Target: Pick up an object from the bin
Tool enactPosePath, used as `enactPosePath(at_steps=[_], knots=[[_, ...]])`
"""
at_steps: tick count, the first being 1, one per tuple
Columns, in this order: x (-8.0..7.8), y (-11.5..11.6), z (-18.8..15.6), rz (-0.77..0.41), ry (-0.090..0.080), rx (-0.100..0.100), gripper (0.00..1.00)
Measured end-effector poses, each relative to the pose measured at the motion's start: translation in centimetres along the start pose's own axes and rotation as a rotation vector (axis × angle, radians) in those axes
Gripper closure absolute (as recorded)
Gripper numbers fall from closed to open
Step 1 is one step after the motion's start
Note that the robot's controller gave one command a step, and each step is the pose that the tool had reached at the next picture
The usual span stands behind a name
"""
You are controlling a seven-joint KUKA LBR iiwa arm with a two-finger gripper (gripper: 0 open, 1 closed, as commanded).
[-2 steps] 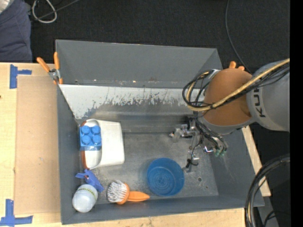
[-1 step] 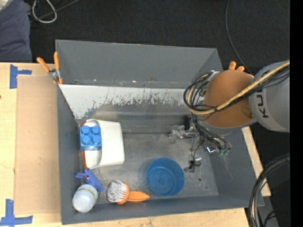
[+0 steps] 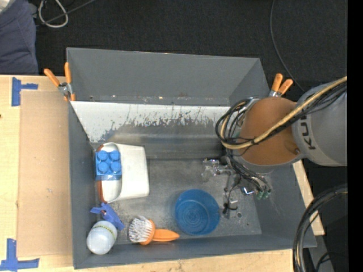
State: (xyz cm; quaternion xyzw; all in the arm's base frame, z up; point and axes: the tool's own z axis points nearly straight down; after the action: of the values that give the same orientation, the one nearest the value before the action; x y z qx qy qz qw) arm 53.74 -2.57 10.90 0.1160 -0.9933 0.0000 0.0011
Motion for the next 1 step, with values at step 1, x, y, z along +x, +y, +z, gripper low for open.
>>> enactPosePath(at_steps=[1], knots=[[0.95,0.49,1.04,0.211,0.001,-0.002,0.00]])
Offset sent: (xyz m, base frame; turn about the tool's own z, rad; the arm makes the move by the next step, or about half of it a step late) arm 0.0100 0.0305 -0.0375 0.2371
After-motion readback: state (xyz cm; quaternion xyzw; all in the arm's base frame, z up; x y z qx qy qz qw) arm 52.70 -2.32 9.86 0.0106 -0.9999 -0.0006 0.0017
